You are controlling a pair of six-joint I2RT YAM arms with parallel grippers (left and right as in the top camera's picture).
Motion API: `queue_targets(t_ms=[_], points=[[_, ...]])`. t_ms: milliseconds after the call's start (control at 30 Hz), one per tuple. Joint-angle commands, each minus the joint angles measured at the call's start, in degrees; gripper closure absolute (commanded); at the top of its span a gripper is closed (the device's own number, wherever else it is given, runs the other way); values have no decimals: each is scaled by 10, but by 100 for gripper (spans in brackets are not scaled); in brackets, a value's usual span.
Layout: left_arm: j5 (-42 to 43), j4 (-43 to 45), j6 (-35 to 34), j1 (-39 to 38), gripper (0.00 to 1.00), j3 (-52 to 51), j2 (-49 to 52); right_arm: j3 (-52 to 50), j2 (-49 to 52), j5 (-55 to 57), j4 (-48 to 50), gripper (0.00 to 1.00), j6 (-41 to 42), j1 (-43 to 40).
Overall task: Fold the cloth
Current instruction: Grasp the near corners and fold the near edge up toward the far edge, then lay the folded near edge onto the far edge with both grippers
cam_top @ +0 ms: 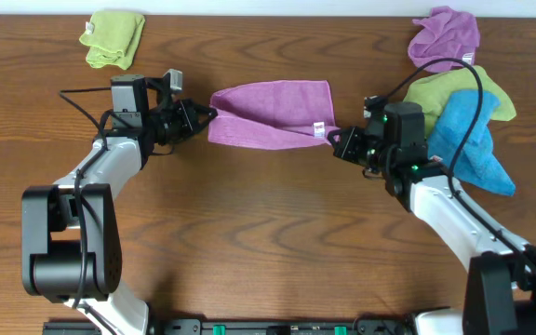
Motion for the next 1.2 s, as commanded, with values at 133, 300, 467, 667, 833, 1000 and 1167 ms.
queue_targets(t_ms=[133,300,467,667,833,1000,1167], points=[[-100,47,5,-1,94,9,-9,98,98,15,-11,98,3,6],[-139,63,18,-1,94,9,-9,157,145,16,-21,98,-5,6],[-158,87,30,-1,94,9,2,204,188,17,-27,98,-5,6],[-138,100,28,-1,94,44,51,230,210,32,-31,99,-5,5],[-103,56,29,-1,94,139,122,259,240,42,-32,99,-5,4],[-94,29,46,-1,94,187,167,285,276,49,-39,98,-7,3],[-49,-40,83,-1,94,188,175,286,278,44,-92,99,-8,3]])
